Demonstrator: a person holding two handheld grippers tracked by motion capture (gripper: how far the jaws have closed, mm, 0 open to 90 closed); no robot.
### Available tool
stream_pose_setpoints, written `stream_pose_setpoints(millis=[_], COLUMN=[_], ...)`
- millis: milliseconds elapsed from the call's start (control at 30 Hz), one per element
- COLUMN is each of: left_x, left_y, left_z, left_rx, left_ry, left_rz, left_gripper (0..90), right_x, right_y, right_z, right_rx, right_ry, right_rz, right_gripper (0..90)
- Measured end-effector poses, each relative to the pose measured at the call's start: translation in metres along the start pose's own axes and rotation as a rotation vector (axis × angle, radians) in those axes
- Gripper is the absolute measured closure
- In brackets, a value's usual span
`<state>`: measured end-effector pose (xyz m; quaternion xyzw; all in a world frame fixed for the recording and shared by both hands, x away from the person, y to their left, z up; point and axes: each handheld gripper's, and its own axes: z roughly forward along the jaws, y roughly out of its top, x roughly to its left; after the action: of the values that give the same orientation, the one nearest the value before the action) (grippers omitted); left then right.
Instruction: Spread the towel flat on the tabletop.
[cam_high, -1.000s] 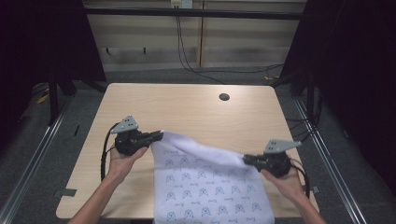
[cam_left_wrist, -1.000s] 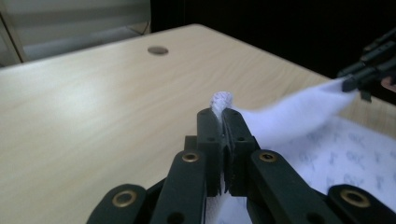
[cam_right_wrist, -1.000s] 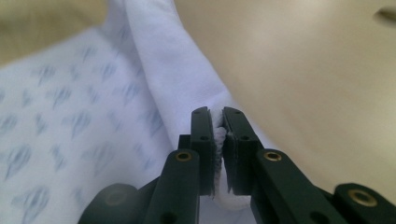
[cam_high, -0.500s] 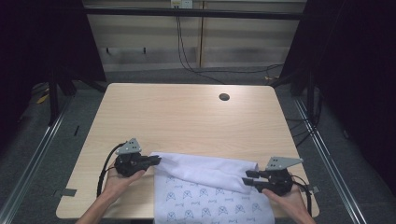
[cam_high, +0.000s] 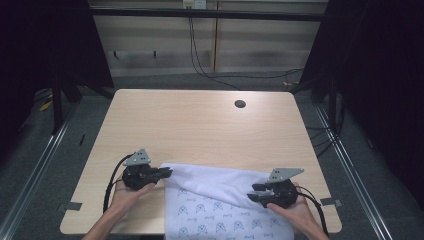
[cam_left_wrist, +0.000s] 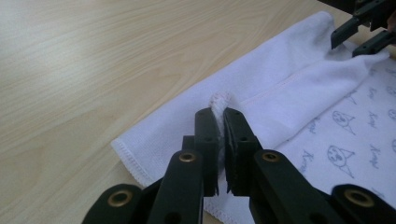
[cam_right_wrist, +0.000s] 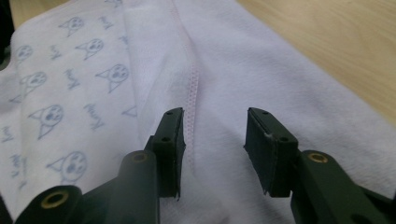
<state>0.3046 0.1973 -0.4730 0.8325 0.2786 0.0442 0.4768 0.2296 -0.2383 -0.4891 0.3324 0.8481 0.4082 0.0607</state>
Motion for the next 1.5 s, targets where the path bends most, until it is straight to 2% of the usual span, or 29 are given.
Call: stream_pose_setpoints(millis=[200, 267, 300, 333, 400, 467, 533, 633, 667, 767, 867, 933, 1000, 1067, 1100, 1133, 1167, 1200, 1233, 1267, 1300, 1367, 1433, 1500], left_x=[-0.004, -0.005, -0.004, -0.005, -0.004, -0.003, -0.001, 0.002, 0.004, 0.011, 0.023, 0.034, 0.047, 0.061, 0.068, 0.074, 0.079, 0.085, 0.088, 0.090, 0.090, 0.091, 0.091, 0.086], left_y=[-0.001, -0.002, -0.002, -0.003, -0.002, -0.002, -0.001, 0.001, 0.005, 0.024, 0.052, 0.068, 0.084, 0.097, 0.101, 0.106, 0.108, 0.109, 0.108, 0.105, 0.100, 0.090, 0.077, 0.064], left_z=[-0.002, -0.002, -0.002, -0.002, -0.003, -0.005, -0.008, -0.009, -0.009, -0.007, -0.002, 0.003, 0.010, 0.019, 0.023, 0.028, 0.030, 0.030, 0.029, 0.025, 0.021, 0.017, 0.013, 0.010], left_rx=[-0.002, 0.002, 0.005, 0.005, 0.000, -0.014, -0.033, -0.056, -0.064, -0.108, -0.161, -0.189, -0.194, -0.231, -0.247, -0.234, -0.210, -0.195, -0.180, -0.170, -0.176, -0.155, -0.145, -0.136], left_ry=[-0.012, -0.014, -0.012, -0.010, -0.006, -0.007, -0.011, -0.004, 0.000, 0.023, 0.058, 0.081, 0.108, 0.103, 0.120, 0.163, 0.218, 0.245, 0.254, 0.267, 0.264, 0.245, 0.227, 0.200], left_rz=[0.002, -0.003, 0.000, -0.007, -0.005, -0.018, -0.034, -0.048, -0.052, -0.053, -0.052, -0.070, -0.078, -0.117, -0.139, -0.147, -0.147, -0.171, -0.177, -0.173, -0.182, -0.175, -0.189, -0.188], left_gripper=[84.6, 84.4, 84.4, 84.4, 84.5, 85.4, 85.9, 86.3, 86.4, 87.0, 87.0, 87.1, 87.0, 86.6, 85.3, 81.2, 73.3, 65.6, 60.3, 58.3, 56.1, 55.4, 55.9, 58.3], right_x=[0.014, 0.019, 0.021, 0.021, 0.020, 0.018, 0.014, 0.006, 0.003, -0.012, -0.037, -0.056, -0.074, -0.093, -0.103, -0.114, -0.124, -0.133, -0.142, -0.149, -0.152, -0.150, -0.144, -0.137], right_y=[-0.004, -0.007, -0.008, -0.007, -0.007, -0.006, -0.004, 0.002, 0.006, 0.023, 0.051, 0.074, 0.099, 0.122, 0.132, 0.139, 0.144, 0.145, 0.143, 0.139, 0.135, 0.124, 0.111, 0.098], right_z=[0.004, 0.007, 0.008, 0.007, 0.006, 0.003, -0.003, -0.020, -0.026, -0.042, -0.050, -0.054, -0.054, -0.049, -0.045, -0.039, -0.034, -0.029, -0.028, -0.028, -0.028, -0.027, -0.027, -0.029], right_rx=[0.041, 0.073, 0.069, 0.073, 0.072, 0.060, 0.022, -0.058, -0.078, -0.141, -0.182, -0.216, -0.240, -0.252, -0.252, -0.242, -0.228, -0.223, -0.246, -0.271, -0.280, -0.264, -0.235, -0.214], right_ry=[0.078, 0.068, 0.063, 0.062, 0.053, 0.051, 0.061, 0.034, 0.005, -0.052, -0.123, -0.157, -0.194, -0.247, -0.276, -0.317, -0.360, -0.425, -0.453, -0.423, -0.417, -0.397, -0.377, -0.333], right_rz=[-0.046, -0.072, -0.080, -0.077, -0.076, -0.060, -0.038, 0.002, 0.001, 0.011, 0.020, 0.026, 0.021, 0.024, 0.036, 0.043, 0.062, 0.075, 0.132, 0.187, 0.195, 0.187, 0.173, 0.170], right_gripper=[57.1, 60.6, 64.0, 72.0, 82.6, 86.2, 87.4, 88.0, 88.1, 88.1, 88.1, 88.1, 88.1, 88.0, 87.7, 86.4, 81.3, 71.2, 62.3, 59.4, 56.3, 56.6, 56.1, 56.0])
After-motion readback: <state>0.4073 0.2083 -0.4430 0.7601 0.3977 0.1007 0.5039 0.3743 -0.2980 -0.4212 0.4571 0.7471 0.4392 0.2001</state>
